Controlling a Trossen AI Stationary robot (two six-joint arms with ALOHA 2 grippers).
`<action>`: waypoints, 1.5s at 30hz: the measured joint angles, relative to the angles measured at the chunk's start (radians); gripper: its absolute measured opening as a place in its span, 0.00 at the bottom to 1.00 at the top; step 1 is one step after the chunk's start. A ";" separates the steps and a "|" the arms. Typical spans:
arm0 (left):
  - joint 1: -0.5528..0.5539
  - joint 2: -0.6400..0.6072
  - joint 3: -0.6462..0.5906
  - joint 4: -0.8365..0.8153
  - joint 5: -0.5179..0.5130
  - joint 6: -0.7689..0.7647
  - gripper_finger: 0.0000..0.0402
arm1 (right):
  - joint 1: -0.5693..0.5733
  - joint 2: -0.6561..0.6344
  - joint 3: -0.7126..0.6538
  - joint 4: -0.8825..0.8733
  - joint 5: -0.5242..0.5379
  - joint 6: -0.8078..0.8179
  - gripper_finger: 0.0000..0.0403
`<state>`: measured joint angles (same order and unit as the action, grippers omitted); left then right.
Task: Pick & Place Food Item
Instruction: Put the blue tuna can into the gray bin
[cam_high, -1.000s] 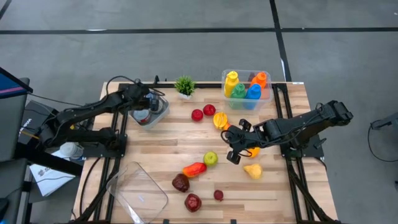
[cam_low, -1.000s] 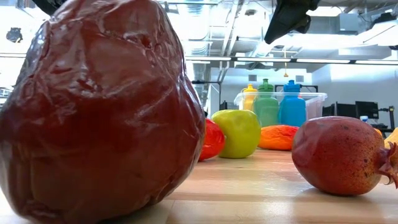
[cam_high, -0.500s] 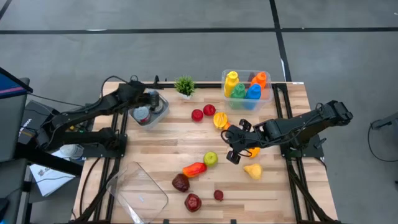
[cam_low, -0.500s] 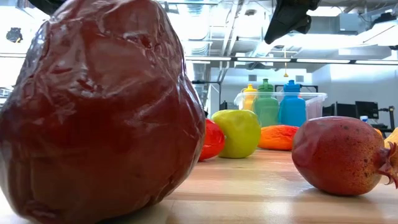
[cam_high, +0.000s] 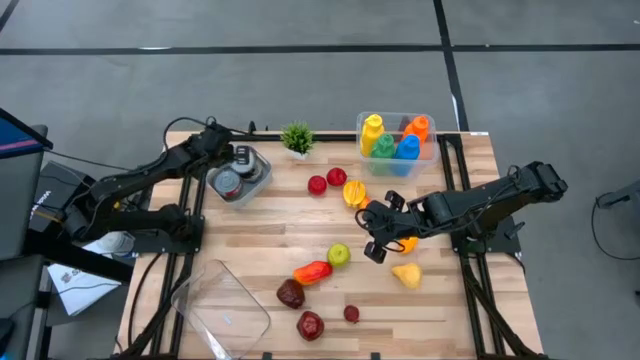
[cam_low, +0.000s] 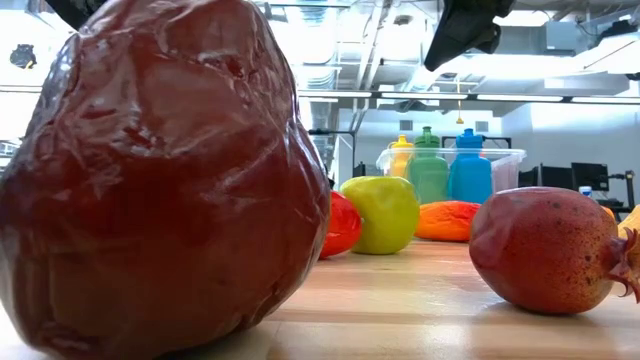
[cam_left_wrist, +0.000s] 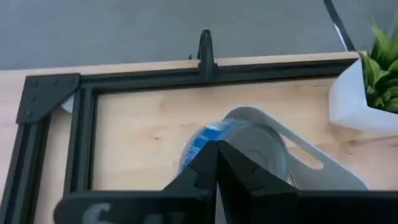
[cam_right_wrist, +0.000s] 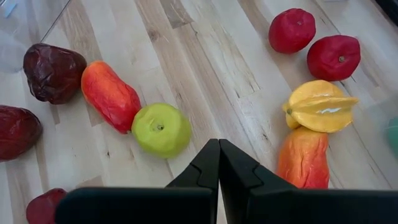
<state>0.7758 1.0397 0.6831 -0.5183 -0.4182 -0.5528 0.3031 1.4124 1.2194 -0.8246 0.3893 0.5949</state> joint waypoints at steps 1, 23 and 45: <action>0.003 0.001 0.000 -0.010 0.000 0.003 0.00 | 0.003 0.000 0.000 -0.002 0.000 0.000 0.00; -0.114 0.106 0.056 0.155 0.230 -0.006 0.00 | 0.004 0.000 0.000 -0.003 0.000 0.000 0.00; -0.185 0.135 0.073 -0.100 -0.067 0.070 0.00 | -0.011 0.000 0.000 -0.005 0.001 -0.001 0.00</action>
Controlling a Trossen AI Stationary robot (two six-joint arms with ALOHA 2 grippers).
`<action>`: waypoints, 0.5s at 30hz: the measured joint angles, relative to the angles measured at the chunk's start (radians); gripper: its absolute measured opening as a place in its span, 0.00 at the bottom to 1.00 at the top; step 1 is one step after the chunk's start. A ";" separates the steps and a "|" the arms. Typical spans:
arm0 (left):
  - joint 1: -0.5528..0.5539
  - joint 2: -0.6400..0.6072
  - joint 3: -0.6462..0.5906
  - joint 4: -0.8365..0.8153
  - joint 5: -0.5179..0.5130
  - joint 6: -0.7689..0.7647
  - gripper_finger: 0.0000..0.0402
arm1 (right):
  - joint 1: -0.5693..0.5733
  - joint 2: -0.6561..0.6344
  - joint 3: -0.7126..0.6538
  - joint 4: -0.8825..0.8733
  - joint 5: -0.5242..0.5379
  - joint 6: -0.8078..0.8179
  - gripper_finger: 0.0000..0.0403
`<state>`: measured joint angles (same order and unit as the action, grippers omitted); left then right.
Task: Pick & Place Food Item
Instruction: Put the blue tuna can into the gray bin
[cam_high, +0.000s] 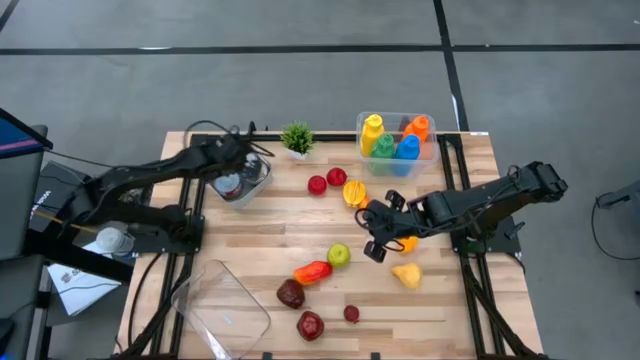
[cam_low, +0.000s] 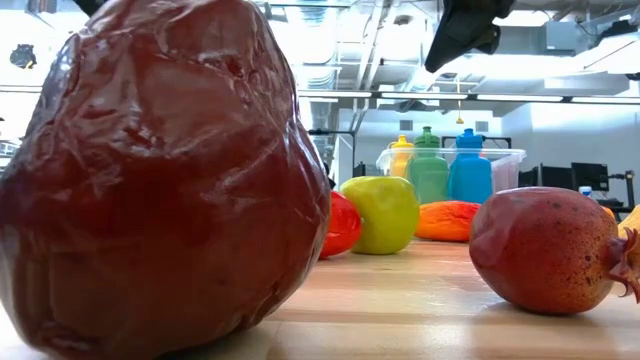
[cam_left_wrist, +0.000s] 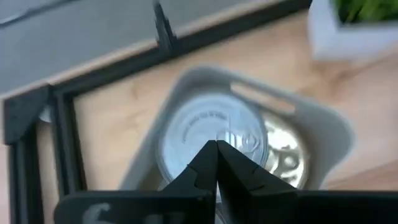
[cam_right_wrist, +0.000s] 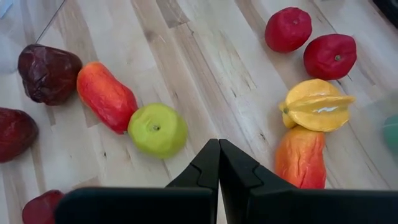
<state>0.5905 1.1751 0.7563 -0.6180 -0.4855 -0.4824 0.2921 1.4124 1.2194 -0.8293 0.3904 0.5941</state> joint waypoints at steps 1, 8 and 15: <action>-0.001 0.032 0.000 -0.002 0.000 0.004 0.00 | 0.000 0.000 0.000 0.000 0.000 0.000 0.00; -0.025 0.182 0.007 0.039 0.024 0.007 0.00 | 0.018 0.000 0.000 -0.001 -0.001 0.000 0.00; -0.109 0.169 0.003 0.132 0.187 -0.029 0.00 | 0.035 0.000 0.000 -0.001 0.000 0.005 0.00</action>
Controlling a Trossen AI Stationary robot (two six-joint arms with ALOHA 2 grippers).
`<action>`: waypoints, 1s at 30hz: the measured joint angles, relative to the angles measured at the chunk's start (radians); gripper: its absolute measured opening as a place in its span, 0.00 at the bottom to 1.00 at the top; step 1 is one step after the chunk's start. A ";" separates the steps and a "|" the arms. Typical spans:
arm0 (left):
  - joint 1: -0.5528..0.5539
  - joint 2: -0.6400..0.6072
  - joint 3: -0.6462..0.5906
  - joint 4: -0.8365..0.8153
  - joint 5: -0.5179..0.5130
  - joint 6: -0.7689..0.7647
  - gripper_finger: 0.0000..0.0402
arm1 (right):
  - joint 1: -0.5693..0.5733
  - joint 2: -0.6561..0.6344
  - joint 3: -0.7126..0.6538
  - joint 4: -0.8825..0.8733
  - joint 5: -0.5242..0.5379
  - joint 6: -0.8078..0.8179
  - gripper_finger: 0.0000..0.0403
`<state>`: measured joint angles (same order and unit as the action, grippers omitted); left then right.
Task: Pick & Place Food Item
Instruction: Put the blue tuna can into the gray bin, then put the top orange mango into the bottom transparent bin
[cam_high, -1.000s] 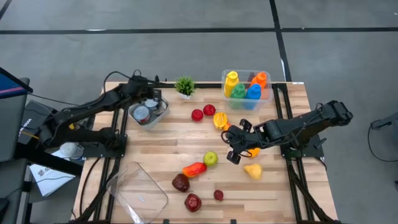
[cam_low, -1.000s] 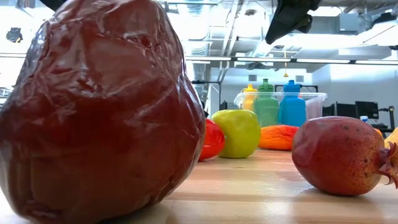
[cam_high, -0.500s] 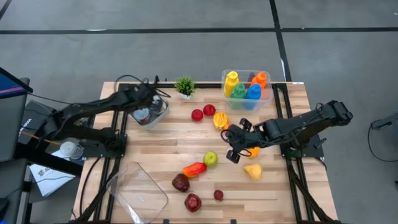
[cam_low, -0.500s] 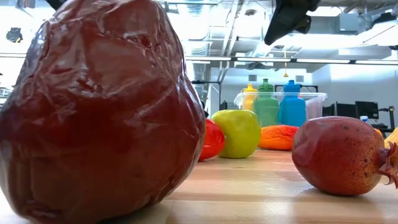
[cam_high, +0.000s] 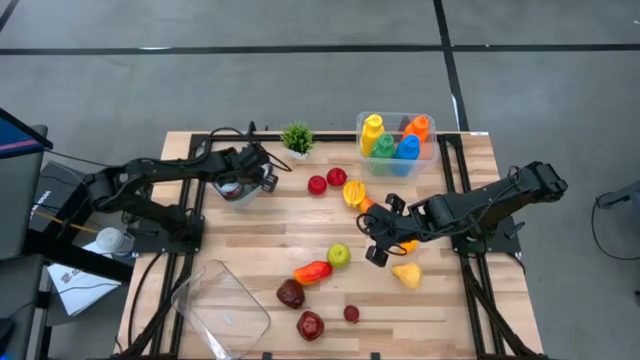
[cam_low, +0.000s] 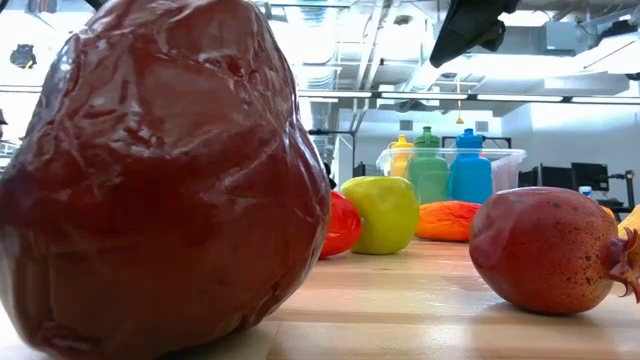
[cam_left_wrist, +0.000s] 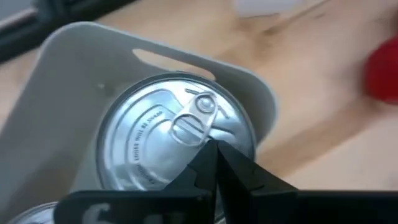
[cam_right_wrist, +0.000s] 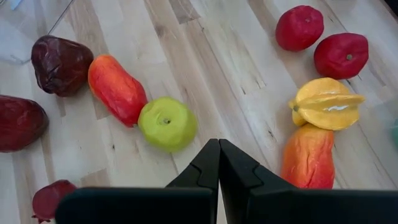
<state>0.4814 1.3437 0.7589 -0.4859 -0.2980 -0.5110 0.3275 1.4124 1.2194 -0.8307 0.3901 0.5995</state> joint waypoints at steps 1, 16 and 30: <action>-0.011 0.000 0.000 0.007 0.016 -0.015 0.00 | 0.000 0.000 0.000 0.000 0.000 0.000 0.00; -0.056 -0.287 0.152 -0.030 0.063 -0.050 0.00 | -0.024 0.000 0.000 -0.016 0.003 0.038 0.00; -0.225 -0.690 0.159 0.313 0.386 0.036 0.30 | -0.257 0.000 -0.030 -0.249 -0.186 -0.010 0.63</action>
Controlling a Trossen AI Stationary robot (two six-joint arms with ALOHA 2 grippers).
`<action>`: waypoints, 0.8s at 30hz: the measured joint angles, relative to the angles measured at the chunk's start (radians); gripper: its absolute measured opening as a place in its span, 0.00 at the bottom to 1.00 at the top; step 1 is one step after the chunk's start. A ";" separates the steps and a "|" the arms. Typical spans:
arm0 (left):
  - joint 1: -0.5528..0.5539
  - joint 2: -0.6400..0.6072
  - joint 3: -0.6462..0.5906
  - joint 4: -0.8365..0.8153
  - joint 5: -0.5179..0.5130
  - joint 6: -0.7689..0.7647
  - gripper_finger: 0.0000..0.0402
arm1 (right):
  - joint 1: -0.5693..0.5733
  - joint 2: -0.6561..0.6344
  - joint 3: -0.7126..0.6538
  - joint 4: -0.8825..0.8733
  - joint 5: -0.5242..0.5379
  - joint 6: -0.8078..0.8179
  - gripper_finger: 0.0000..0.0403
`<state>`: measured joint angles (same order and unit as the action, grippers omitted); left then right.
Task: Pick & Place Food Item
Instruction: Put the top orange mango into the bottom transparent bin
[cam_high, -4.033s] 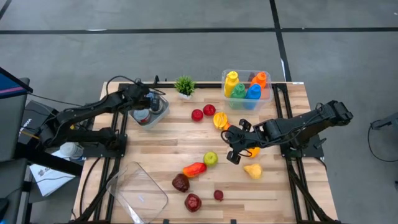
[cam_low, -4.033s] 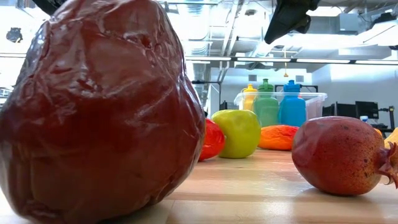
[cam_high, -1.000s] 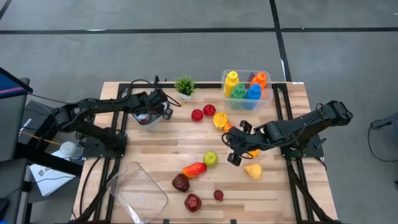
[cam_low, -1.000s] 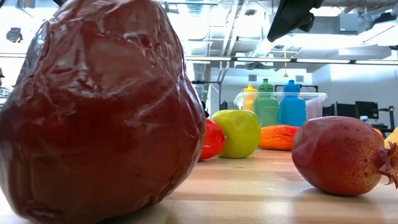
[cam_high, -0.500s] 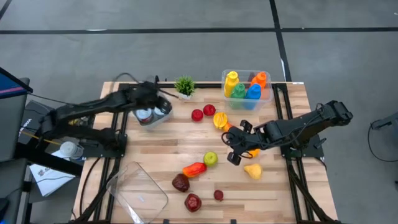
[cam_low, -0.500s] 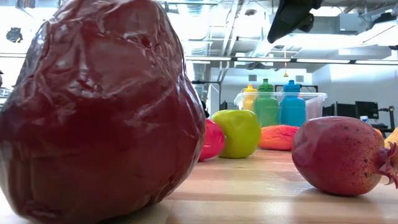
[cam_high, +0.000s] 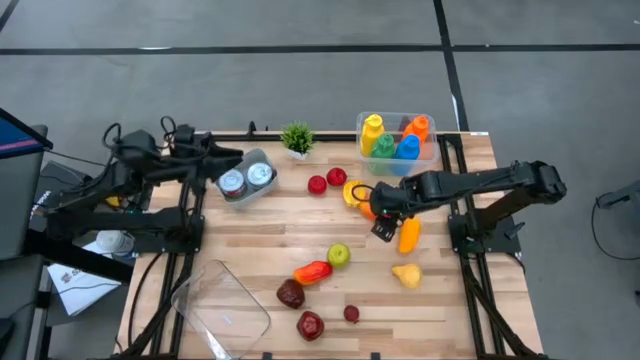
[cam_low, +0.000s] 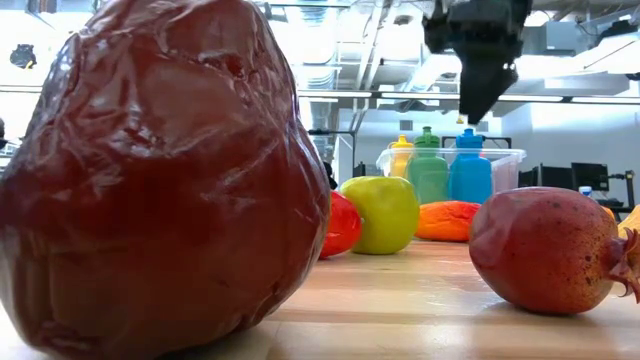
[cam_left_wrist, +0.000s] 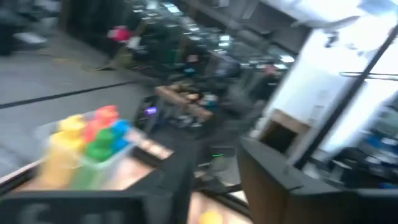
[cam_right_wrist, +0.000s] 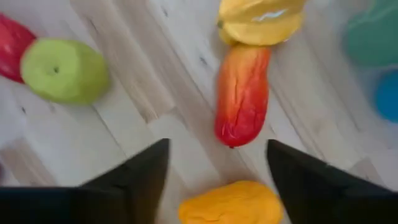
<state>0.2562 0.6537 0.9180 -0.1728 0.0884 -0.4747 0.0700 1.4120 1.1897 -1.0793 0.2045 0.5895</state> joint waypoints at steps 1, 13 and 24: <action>-0.025 0.000 0.000 0.019 0.005 0.000 0.34 | -0.021 0.000 -0.018 0.022 -0.028 -0.029 0.69; -0.203 0.099 0.000 0.250 0.019 -0.008 0.68 | -0.221 0.001 -0.340 0.399 -0.178 -0.193 0.97; -0.213 0.197 -0.001 0.346 0.017 -0.057 0.71 | -0.234 0.003 -0.494 0.621 -0.117 -0.234 0.90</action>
<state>0.0437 0.8511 0.9173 0.1732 0.1059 -0.5320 -0.1642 1.4151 0.6954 -0.4579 0.0871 0.3553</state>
